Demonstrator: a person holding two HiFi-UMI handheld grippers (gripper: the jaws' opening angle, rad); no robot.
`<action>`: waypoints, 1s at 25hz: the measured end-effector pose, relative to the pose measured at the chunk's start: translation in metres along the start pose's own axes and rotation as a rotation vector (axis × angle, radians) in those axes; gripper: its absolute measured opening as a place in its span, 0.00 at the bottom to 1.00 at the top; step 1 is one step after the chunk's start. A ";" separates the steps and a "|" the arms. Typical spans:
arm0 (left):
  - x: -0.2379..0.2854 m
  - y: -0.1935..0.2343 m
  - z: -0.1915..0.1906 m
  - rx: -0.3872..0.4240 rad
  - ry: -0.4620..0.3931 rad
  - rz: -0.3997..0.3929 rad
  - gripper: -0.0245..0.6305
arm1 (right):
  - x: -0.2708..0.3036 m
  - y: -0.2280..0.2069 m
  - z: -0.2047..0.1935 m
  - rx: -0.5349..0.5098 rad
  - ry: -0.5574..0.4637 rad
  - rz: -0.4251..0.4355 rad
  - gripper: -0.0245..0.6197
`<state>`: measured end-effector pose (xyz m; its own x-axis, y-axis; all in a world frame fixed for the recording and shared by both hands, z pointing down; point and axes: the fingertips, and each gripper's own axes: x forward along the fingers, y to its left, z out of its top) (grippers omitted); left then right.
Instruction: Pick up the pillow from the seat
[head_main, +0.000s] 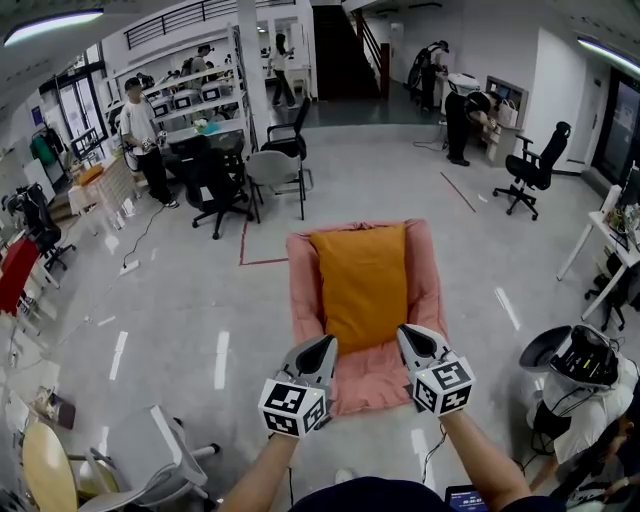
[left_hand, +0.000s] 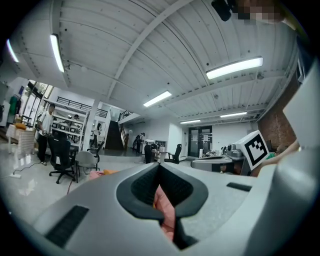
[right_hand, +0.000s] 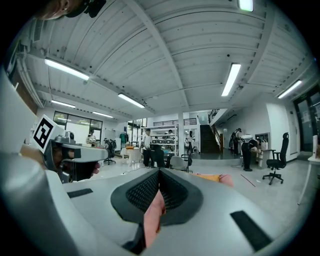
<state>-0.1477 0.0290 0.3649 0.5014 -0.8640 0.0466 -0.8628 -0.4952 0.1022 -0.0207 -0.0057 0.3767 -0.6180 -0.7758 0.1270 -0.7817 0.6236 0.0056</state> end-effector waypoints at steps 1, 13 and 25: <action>-0.001 0.002 -0.002 -0.009 0.001 0.004 0.04 | 0.001 0.000 -0.002 0.001 0.005 0.001 0.06; 0.014 0.014 -0.007 -0.033 0.006 0.033 0.04 | 0.014 -0.020 -0.006 0.008 0.008 0.006 0.06; 0.061 0.029 0.004 -0.028 -0.020 0.031 0.04 | 0.049 -0.061 0.004 0.006 -0.011 0.021 0.06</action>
<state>-0.1421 -0.0383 0.3670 0.4732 -0.8805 0.0299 -0.8753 -0.4660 0.1290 -0.0037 -0.0816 0.3790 -0.6354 -0.7634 0.1164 -0.7688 0.6395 -0.0031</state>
